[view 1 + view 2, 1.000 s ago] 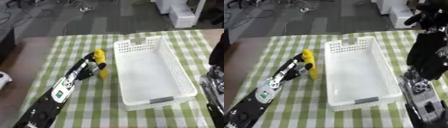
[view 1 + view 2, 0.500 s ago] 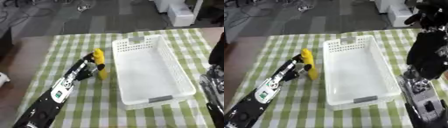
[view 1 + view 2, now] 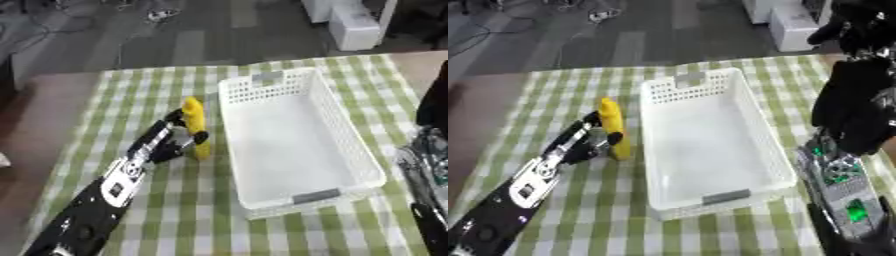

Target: Pick up objects on the table and place them in the box.

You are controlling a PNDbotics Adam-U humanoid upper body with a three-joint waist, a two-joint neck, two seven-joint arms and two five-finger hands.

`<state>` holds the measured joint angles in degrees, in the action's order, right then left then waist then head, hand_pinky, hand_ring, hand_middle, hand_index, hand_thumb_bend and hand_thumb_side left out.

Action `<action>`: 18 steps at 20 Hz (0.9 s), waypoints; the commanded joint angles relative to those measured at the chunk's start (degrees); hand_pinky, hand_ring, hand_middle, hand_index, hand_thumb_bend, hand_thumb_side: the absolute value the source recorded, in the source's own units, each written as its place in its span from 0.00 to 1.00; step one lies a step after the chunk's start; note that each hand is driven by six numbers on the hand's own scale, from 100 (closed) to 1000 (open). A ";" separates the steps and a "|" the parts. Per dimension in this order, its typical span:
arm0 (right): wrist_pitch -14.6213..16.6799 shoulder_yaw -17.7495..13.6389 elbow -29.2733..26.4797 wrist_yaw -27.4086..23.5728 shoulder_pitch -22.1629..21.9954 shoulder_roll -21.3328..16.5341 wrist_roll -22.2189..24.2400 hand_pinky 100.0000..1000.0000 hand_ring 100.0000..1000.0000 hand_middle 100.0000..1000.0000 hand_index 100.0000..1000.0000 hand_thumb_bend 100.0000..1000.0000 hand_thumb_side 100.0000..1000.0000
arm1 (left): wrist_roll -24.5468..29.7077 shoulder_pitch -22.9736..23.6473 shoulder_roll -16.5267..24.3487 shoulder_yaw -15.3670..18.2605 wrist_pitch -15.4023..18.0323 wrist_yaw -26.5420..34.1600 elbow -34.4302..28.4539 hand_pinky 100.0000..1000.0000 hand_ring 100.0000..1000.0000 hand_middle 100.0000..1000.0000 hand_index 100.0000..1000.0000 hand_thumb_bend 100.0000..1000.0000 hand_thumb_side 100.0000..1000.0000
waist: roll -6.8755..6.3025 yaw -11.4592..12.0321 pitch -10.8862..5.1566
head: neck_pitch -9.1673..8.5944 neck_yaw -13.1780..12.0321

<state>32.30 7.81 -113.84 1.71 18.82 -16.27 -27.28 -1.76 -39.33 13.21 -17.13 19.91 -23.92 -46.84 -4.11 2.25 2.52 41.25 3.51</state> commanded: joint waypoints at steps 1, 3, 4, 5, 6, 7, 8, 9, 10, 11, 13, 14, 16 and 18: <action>-0.12 0.06 -0.75 -0.24 1.07 -0.08 0.24 0.32 0.57 0.59 0.70 0.00 0.91 | 0.01 -1.05 1.79 0.83 0.33 -1.02 -0.17 1.00 0.81 0.97 1.00 0.59 0.95 | 0.10 -0.15 -0.47 | -0.53 0.08; -0.14 0.07 -0.75 -0.32 1.20 0.03 0.27 0.32 0.57 0.59 0.70 0.00 0.91 | -0.14 -1.01 1.97 1.02 0.42 -1.51 0.11 1.00 0.81 0.97 1.00 0.59 0.94 | 0.13 -0.37 -0.39 | -0.59 0.00; -0.16 0.07 -0.75 -0.37 1.28 0.11 0.28 0.32 0.57 0.59 0.70 0.00 0.91 | -0.23 -0.97 2.09 1.12 0.45 -1.77 0.28 1.00 0.81 0.97 1.00 0.59 0.94 | 0.17 -0.53 -0.34 | -0.60 -0.06; -0.18 0.08 -0.75 -0.43 1.37 0.20 0.29 0.32 0.57 0.59 0.70 0.00 0.91 | -0.34 -0.94 2.20 1.24 0.49 -2.05 0.47 1.00 0.81 0.97 1.00 0.60 0.94 | 0.21 -0.67 -0.30 | -0.61 -0.12; -0.20 0.10 -0.75 -0.49 1.51 0.32 0.31 0.32 0.57 0.59 0.70 0.00 0.91 | -0.45 -0.89 2.34 1.37 0.52 -2.36 0.69 1.00 0.81 0.97 1.00 0.60 0.94 | 0.25 -0.88 -0.24 | -0.69 -0.24; -0.21 0.12 -0.75 -0.56 1.63 0.42 0.33 0.32 0.57 0.59 0.70 0.00 0.91 | -0.57 -0.85 2.46 1.50 0.58 -2.66 0.88 1.00 0.81 0.97 1.00 0.60 0.94 | 0.27 -1.04 -0.18 | -0.78 -0.35; -0.23 0.14 -0.75 -0.64 1.78 0.52 0.36 0.32 0.57 0.59 0.70 0.00 0.91 | -0.69 -0.81 2.57 1.64 0.63 -2.91 1.06 1.00 0.81 0.97 1.00 0.60 0.93 | 0.29 -1.22 -0.12 | -0.90 -0.50; -0.26 0.17 -0.75 -0.72 1.93 0.65 0.39 0.32 0.57 0.59 0.70 0.00 0.91 | -0.81 -0.77 2.69 1.77 0.69 -3.13 1.22 1.00 0.81 0.97 1.00 0.60 0.93 | 0.31 -1.41 -0.05 | -1.02 -0.64; -0.30 0.18 -0.75 -0.81 2.09 0.76 0.41 0.32 0.57 0.59 0.70 0.00 0.91 | -0.92 -0.76 2.80 1.88 0.74 -3.31 1.34 1.00 0.81 0.97 1.00 0.60 0.93 | 0.32 -1.59 0.00 | -1.16 -0.77; -0.33 0.19 -0.75 -0.90 2.23 0.85 0.44 0.32 0.57 0.59 0.70 0.00 0.91 | -1.02 -0.76 2.92 1.96 0.80 -3.49 1.43 1.00 0.81 0.97 1.00 0.60 0.92 | 0.33 -1.75 0.05 | -1.26 -0.89; -0.40 0.21 -0.75 -1.07 2.54 1.06 0.50 0.32 0.57 0.59 0.70 0.00 0.91 | -1.23 -0.76 3.16 2.16 0.86 -3.70 1.54 1.00 0.81 0.97 1.00 0.60 0.91 | 0.34 -2.13 0.17 | -1.52 -1.16; -0.43 0.22 -0.75 -1.15 2.70 1.17 0.52 0.32 0.57 0.59 0.70 0.00 0.91 | -1.30 -0.75 3.33 2.25 0.84 -3.82 1.61 1.00 0.80 0.96 1.00 0.60 0.89 | 0.34 -2.35 0.23 | -1.68 -1.26; -0.50 0.24 -0.75 -1.32 2.98 1.37 0.59 0.32 0.57 0.59 0.70 0.00 0.91 | -1.44 -0.79 3.66 2.48 0.70 -4.08 1.78 1.00 0.78 0.95 1.00 0.60 0.86 | 0.32 -2.70 0.33 | -1.89 -1.47; -0.55 0.23 -0.75 -1.46 3.16 1.52 0.64 0.32 0.57 0.59 0.70 0.00 0.91 | -1.74 -0.90 3.95 2.74 0.49 -4.33 1.82 0.98 0.70 0.90 1.00 0.55 0.82 | 0.30 -2.90 0.40 | -2.04 -1.61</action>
<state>31.83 8.11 -113.84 0.50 21.06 -14.60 -26.81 -3.19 -39.32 15.49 -15.15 20.49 -27.84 -44.52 -4.04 -0.61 3.50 40.15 2.48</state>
